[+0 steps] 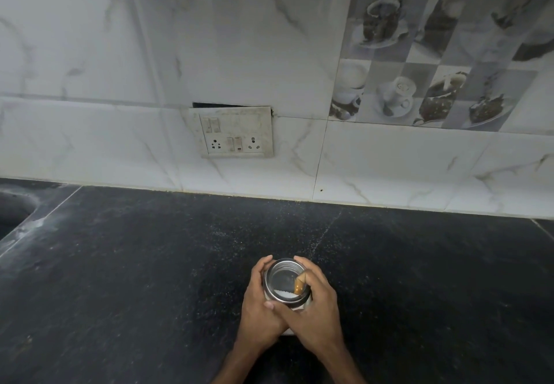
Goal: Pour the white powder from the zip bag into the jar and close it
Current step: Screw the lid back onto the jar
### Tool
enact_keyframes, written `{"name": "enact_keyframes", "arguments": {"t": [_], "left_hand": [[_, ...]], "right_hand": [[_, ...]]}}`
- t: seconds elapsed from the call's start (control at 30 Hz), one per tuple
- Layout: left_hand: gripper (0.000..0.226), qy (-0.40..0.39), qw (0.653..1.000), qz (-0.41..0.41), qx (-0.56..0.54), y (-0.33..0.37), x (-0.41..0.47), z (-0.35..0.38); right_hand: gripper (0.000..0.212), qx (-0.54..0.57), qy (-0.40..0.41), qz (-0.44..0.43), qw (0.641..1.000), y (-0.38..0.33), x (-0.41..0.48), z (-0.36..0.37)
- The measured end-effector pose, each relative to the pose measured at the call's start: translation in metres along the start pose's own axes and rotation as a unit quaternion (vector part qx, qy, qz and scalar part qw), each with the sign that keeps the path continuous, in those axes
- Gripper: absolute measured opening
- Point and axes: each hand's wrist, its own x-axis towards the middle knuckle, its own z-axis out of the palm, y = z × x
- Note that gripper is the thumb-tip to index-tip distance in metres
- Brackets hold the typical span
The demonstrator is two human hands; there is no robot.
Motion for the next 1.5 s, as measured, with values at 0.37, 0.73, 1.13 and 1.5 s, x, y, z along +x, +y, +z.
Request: {"name": "enact_keyframes", "arguments": {"t": [0.37, 0.73, 1.13, 1.5], "left_hand": [[0.091, -0.001, 1.0, -0.008, -0.02, -0.002, -0.002, -0.002], [0.085, -0.013, 0.999, -0.019, -0.031, 0.009, -0.001, -0.005], [0.062, -0.014, 1.0, -0.024, 0.01, 0.007, -0.001, -0.005], [0.069, -0.019, 1.0, -0.018, 0.003, 0.002, 0.002, -0.003]], "right_hand": [[0.05, -0.128, 0.036, 0.061, 0.989, -0.036, -0.023, 0.015], [0.071, -0.27, -0.138, 0.04, 0.952, -0.066, -0.017, -0.019], [0.051, -0.324, -0.117, 0.005, 0.939, -0.052, -0.006, 0.005], [0.075, -0.355, -0.164, 0.037, 0.92, -0.066, 0.01, -0.007]]}}
